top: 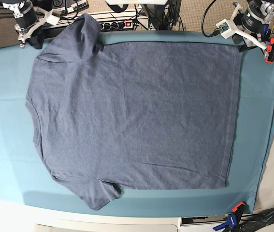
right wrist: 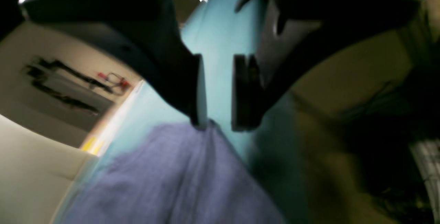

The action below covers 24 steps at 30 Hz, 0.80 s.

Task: Fold the T-shirt properly
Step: 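Lower the right gripper to the shirt's shoulder corner by the collar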

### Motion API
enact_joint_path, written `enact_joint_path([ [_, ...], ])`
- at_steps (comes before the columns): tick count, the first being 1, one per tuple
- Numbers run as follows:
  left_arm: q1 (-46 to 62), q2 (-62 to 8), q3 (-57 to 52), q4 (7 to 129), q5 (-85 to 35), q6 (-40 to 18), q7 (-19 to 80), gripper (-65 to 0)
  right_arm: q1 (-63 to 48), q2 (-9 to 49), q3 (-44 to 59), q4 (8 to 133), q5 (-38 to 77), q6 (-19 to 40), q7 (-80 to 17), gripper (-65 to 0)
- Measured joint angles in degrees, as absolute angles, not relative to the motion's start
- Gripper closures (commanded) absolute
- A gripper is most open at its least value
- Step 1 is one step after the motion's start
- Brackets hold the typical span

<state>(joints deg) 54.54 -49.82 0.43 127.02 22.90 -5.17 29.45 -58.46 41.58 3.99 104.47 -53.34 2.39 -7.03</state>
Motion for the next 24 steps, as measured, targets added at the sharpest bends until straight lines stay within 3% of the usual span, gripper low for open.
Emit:
enact_joint_path([
  [7, 54.5, -49.8, 0.4, 127.0, 22.9, -5.2, 29.5, -20.9, -58.4, 41.9, 4.0, 110.4, -51.0, 5.6, -7.0, -12.5],
  [9, 54.5, -49.8, 0.4, 127.0, 22.9, -5.2, 29.5, -20.9, -58.4, 41.9, 4.0, 110.7, -51.0, 9.1, -7.0, -12.7],
  [12, 54.5, -49.8, 0.4, 127.0, 22.9, -5.2, 29.5, -20.9, -58.6, 41.9, 4.0, 110.6, -51.8, 15.6, -7.0, -20.1],
  [15, 54.5, -49.8, 0.4, 127.0, 22.9, -5.2, 29.5, -20.9, -58.6, 41.9, 4.0, 110.7, -50.7, 15.2, -7.0, -25.1],
  [17, 54.5, -49.8, 0.4, 127.0, 22.9, -5.2, 29.5, -20.9, -58.6, 41.9, 4.0, 110.7, -50.7, 14.4, -6.7, -25.1],
  [21, 54.4, -49.8, 0.4, 127.0, 22.9, -5.2, 29.5, -20.9, -58.6, 41.9, 4.0, 110.7, -50.9, 6.8, -9.0, -25.1],
  [24, 54.2, -49.8, 0.4, 127.0, 22.9, -5.2, 29.5, -20.9, -58.6, 42.1, 4.0, 110.7, -51.5, 6.5, -12.8, -25.1],
])
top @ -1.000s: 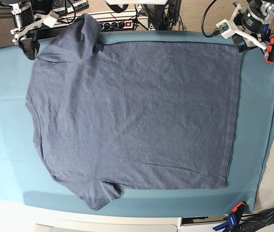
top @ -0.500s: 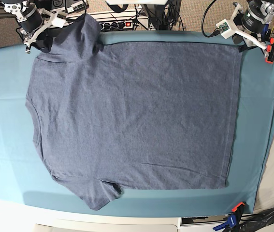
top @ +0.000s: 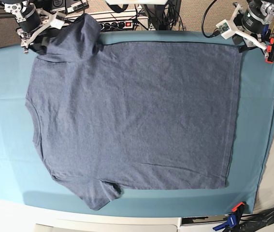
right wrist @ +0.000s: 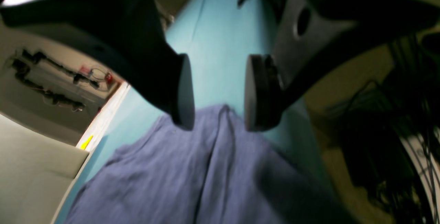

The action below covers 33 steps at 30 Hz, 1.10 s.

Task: Fold the T-shirt properly
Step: 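Lower the right gripper to the shirt's shoulder corner by the collar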

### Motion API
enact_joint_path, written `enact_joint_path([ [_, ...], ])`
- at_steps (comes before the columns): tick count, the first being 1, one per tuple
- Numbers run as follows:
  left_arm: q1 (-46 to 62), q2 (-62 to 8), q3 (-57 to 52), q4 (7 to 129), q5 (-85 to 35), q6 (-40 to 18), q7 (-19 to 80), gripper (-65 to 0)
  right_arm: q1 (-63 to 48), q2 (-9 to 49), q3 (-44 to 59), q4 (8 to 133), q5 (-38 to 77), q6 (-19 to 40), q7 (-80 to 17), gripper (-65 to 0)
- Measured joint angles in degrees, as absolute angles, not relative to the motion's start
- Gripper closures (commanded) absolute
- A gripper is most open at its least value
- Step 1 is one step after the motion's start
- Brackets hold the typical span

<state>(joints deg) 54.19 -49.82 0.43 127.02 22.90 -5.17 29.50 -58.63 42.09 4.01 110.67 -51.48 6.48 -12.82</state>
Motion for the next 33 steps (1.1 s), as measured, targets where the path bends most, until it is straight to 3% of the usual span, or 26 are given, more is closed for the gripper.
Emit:
enact_joint_path([
  [22, 53.9, -49.8, 0.4, 127.0, 22.9, -5.1, 29.9, -20.9, -56.5, 44.8, 8.1, 108.6, -47.6, 12.5, -15.2, -25.1],
  [33, 53.9, -49.8, 0.4, 127.0, 22.9, -5.0, 29.9, -20.9, -51.2, 44.9, -1.1, 104.2, -49.9, 10.9, -17.9, -25.1],
])
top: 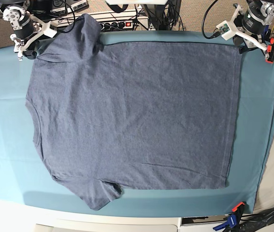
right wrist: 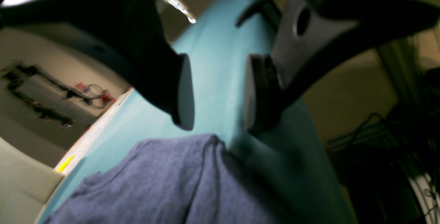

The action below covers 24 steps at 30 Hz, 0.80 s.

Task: Fold the T-shirt properly
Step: 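Lower the right gripper to the shirt's shoulder corner by the collar, then grasp the shoulder corner with the right gripper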

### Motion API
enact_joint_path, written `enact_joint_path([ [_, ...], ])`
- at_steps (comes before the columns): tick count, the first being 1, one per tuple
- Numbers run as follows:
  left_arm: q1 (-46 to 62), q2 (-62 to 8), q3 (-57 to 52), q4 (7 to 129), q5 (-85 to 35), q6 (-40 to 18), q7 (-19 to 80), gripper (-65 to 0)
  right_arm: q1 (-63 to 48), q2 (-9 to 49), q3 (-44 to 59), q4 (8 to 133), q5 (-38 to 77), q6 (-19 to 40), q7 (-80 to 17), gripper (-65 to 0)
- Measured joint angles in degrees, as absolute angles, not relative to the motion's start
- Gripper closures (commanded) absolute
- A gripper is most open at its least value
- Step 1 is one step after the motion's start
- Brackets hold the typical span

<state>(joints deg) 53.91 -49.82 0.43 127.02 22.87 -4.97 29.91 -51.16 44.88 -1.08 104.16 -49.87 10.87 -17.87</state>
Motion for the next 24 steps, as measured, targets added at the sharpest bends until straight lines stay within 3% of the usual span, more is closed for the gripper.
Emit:
enact_joint_path([
  [24, 53.9, -48.1, 0.4, 127.0, 22.9, -5.0, 30.4, -20.9, -46.5, 45.4, -12.5, 104.2, -56.1, 7.9, -23.1, -25.1],
])
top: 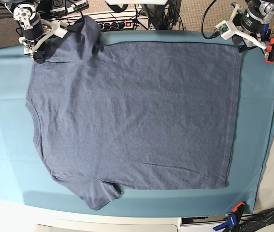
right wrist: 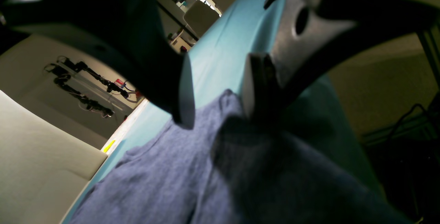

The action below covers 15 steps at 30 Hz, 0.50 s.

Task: Fold the T-shirt properly
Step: 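Grasp the shoulder corner with the right gripper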

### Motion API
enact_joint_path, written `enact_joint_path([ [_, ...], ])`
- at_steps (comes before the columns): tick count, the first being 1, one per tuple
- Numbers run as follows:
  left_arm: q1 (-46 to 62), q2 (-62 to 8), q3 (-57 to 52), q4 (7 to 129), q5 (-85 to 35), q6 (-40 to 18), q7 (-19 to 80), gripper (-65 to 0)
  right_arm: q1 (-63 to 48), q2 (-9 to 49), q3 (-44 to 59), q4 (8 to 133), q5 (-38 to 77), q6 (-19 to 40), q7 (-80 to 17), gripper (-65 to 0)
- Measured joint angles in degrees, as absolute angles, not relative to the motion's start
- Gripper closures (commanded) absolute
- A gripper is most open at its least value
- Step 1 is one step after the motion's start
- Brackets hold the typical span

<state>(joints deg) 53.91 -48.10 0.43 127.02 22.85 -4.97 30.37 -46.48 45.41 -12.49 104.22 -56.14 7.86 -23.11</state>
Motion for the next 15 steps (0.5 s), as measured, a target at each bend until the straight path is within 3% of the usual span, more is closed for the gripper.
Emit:
enact_joint_path([
  [15, 53.8, -48.1, 0.4, 127.0, 22.9, -4.8, 30.4, -20.9, -46.7, 45.4, -13.5, 105.8, -56.6, 8.4, -23.1, -25.1],
])
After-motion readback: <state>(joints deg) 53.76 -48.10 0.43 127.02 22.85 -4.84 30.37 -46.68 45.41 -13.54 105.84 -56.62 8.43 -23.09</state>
